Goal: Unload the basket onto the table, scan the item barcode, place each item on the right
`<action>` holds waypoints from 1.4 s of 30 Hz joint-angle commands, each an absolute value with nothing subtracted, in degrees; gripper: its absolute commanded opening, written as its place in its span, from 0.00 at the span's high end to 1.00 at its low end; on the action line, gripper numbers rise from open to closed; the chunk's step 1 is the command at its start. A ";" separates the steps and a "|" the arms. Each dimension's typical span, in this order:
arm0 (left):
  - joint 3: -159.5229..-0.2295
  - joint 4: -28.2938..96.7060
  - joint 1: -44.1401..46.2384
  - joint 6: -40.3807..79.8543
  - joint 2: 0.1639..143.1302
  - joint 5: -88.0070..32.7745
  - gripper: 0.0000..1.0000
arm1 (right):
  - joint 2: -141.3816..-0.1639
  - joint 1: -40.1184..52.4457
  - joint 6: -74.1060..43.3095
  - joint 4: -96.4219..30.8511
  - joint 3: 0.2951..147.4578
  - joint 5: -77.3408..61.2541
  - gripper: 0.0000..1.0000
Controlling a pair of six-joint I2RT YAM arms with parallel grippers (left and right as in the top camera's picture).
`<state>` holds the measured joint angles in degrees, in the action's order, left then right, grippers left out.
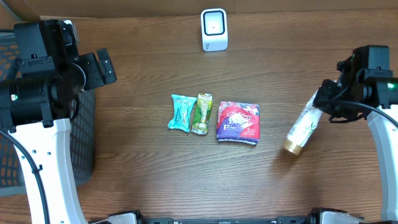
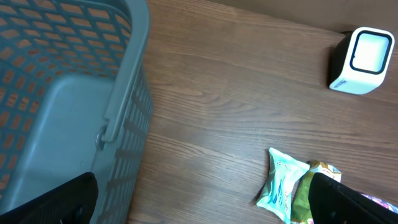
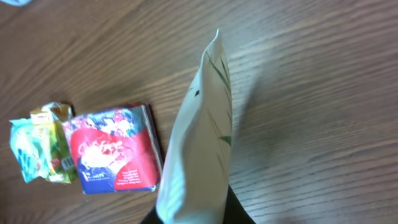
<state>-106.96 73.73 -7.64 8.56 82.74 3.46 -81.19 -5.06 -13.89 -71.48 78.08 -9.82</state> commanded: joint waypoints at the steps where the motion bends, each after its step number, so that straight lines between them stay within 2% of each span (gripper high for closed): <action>1: -107.09 73.58 -7.81 7.46 82.78 3.16 0.00 | -80.05 -4.84 -13.41 -72.23 76.23 -9.72 0.96; 21: -107.09 73.60 -7.81 7.46 82.78 3.14 0.00 | -80.12 -4.27 -11.66 -69.49 66.28 -12.14 0.96; 32: -107.09 73.65 -7.81 7.46 82.78 3.16 0.00 | -82.11 1.80 -11.99 -61.30 60.42 -12.08 0.95; 38: -107.09 73.67 -7.81 7.46 82.78 3.16 0.01 | -82.32 1.32 -20.88 -54.52 60.38 -7.07 0.96; 42: -107.09 73.67 -7.81 7.46 82.78 3.16 0.00 | -82.35 0.49 -20.08 -45.41 60.05 -9.65 0.96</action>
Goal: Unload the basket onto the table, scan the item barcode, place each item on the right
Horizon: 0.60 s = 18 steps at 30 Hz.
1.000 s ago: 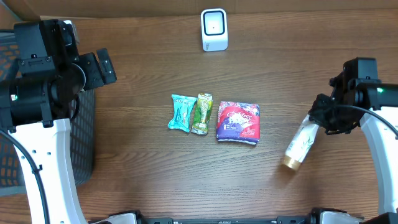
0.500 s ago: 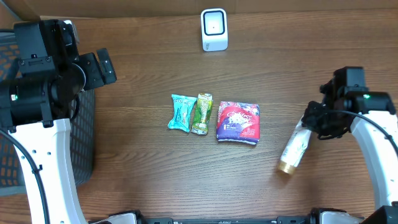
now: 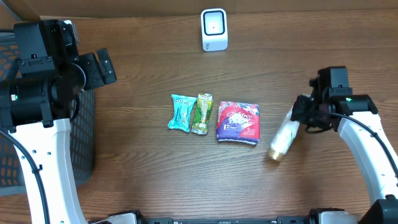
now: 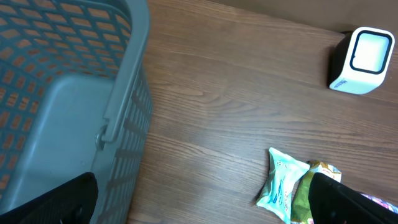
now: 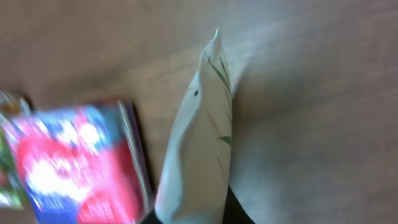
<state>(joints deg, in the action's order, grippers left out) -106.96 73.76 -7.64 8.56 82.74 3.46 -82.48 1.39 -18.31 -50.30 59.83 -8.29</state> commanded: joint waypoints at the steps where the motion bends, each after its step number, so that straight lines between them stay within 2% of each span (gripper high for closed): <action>1: -107.09 73.67 -7.81 7.46 82.78 3.16 0.00 | -82.43 0.38 -18.00 -42.92 59.70 -11.64 0.96; 6: -107.09 73.65 -7.81 7.46 82.78 3.16 0.00 | -86.46 -2.72 -6.70 -31.86 57.25 -28.86 0.96; 10: -107.09 73.67 -7.81 7.46 82.78 3.16 0.00 | -92.99 -8.38 0.23 -30.46 57.01 -40.69 0.96; 13: -107.09 73.67 -7.81 7.46 82.78 3.16 0.00 | -98.08 -13.19 3.09 -30.50 57.01 -45.80 0.91; 15: -107.09 73.67 -7.81 7.46 82.78 3.16 0.00 | -100.07 -15.68 3.27 -30.70 57.01 -46.87 0.76; 16: -107.09 73.67 -7.81 7.46 82.78 3.16 0.00 | -100.27 -16.97 3.29 -31.05 57.08 -47.00 0.59; 17: -107.09 73.67 -7.81 7.46 82.78 3.14 0.01 | -100.22 -17.30 3.29 -31.33 57.23 -47.00 0.57; 18: -107.09 73.67 -7.81 7.46 82.78 3.16 0.00 | -100.05 -17.89 3.29 -32.51 57.95 -46.94 0.48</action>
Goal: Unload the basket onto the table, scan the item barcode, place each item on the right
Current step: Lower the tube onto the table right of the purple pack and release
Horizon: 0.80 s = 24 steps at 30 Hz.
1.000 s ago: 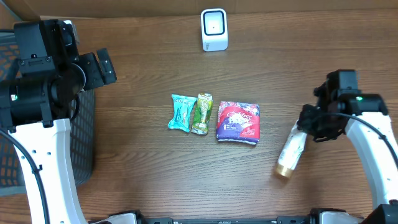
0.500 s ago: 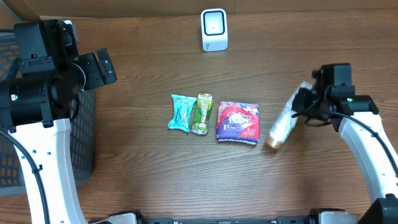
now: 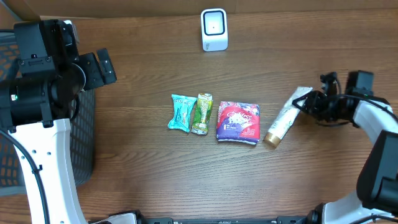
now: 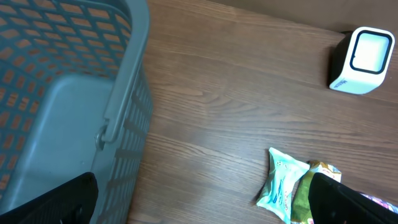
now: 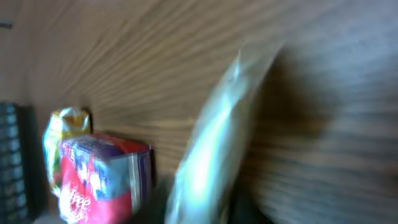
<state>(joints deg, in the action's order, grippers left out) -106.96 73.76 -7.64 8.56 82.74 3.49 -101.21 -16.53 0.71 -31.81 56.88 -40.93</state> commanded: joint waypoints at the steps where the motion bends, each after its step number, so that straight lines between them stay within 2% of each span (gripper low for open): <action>1: -107.09 73.67 -7.81 7.46 82.78 3.16 0.01 | -99.98 -18.20 3.27 -33.58 58.70 -46.48 0.46; 4: -107.09 73.67 -7.81 7.46 82.78 3.14 0.00 | -99.48 -18.44 3.29 -41.39 64.01 -42.39 0.40; 10: -107.09 73.67 -7.81 7.46 82.83 3.16 0.00 | -98.13 -14.74 3.18 -59.20 75.50 -32.88 0.41; 14: -107.09 73.67 -7.81 7.46 82.83 3.16 0.00 | -97.76 -8.40 -0.80 -64.34 76.86 -22.35 0.41; 20: -107.09 73.67 -7.81 7.46 82.83 3.14 0.00 | -98.06 -0.32 -14.85 -71.13 74.19 -6.13 0.55; 24: -107.09 73.67 -7.81 7.46 82.83 3.16 0.00 | -98.06 1.02 -24.60 -76.14 71.92 3.79 0.67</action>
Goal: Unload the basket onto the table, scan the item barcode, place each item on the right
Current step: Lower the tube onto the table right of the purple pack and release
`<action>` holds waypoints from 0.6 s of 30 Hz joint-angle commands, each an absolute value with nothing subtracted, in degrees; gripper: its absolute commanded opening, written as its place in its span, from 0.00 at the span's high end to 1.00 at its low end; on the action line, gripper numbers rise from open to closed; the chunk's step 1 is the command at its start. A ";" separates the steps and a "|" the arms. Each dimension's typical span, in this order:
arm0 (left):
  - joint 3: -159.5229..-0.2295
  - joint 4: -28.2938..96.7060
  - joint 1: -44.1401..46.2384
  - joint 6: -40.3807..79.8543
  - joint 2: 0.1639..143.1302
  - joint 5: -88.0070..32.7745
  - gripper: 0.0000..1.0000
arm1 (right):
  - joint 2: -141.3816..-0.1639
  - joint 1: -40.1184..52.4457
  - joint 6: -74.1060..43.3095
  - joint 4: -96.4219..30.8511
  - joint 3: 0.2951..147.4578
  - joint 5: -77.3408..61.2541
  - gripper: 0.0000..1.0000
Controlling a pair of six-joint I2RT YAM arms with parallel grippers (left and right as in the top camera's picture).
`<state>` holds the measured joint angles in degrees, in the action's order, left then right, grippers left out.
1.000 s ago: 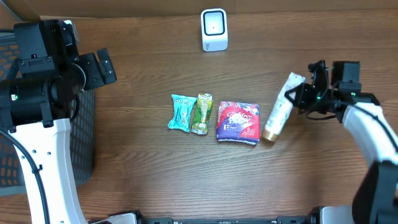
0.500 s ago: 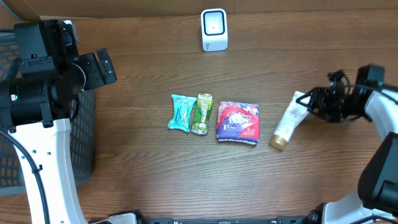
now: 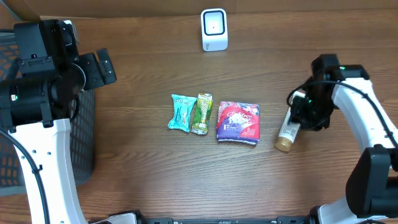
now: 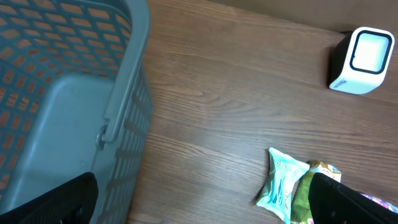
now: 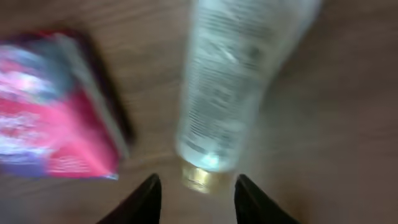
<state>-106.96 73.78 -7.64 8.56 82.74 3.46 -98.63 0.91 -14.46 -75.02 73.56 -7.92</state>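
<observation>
A white tube with a gold cap (image 3: 287, 132) lies on the wooden table just right of the red and purple pack (image 3: 237, 122). My right gripper (image 3: 303, 112) hovers over the tube, open. In the blurred right wrist view the tube (image 5: 230, 81) points its cap down between the spread fingertips of that gripper (image 5: 198, 193), untouched. The white scanner (image 3: 214, 29) stands at the far middle of the table. My left gripper (image 4: 199, 202) is open and empty, high by the basket.
A teal packet (image 3: 181, 112) and a green packet (image 3: 201, 113) lie side by side left of the red pack. A grey mesh basket (image 4: 74, 93) stands off the table's left edge, under the left arm.
The right gripper has let go of the tube and now stands open above it. The tube lies flat, cap toward the front. The left arm has not moved.
The right gripper first held the tube by its crimped end above the right of the table. It then had it lower and nearer the red pack, then laid slanting on the table. Now the tube lies free beside the pack.
</observation>
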 commanded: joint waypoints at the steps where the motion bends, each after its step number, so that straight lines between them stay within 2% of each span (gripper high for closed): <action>1: -107.09 73.67 -7.81 7.46 82.83 3.16 0.01 | -98.06 1.02 -25.32 -76.27 71.20 4.47 0.70; 6: -107.09 73.67 -7.81 7.46 82.83 3.16 0.01 | -98.06 1.26 -25.28 -71.20 65.82 0.49 0.83; 18: -107.09 73.69 -7.81 7.46 82.83 3.16 0.00 | -98.06 4.56 -22.48 -58.87 58.94 -11.16 0.87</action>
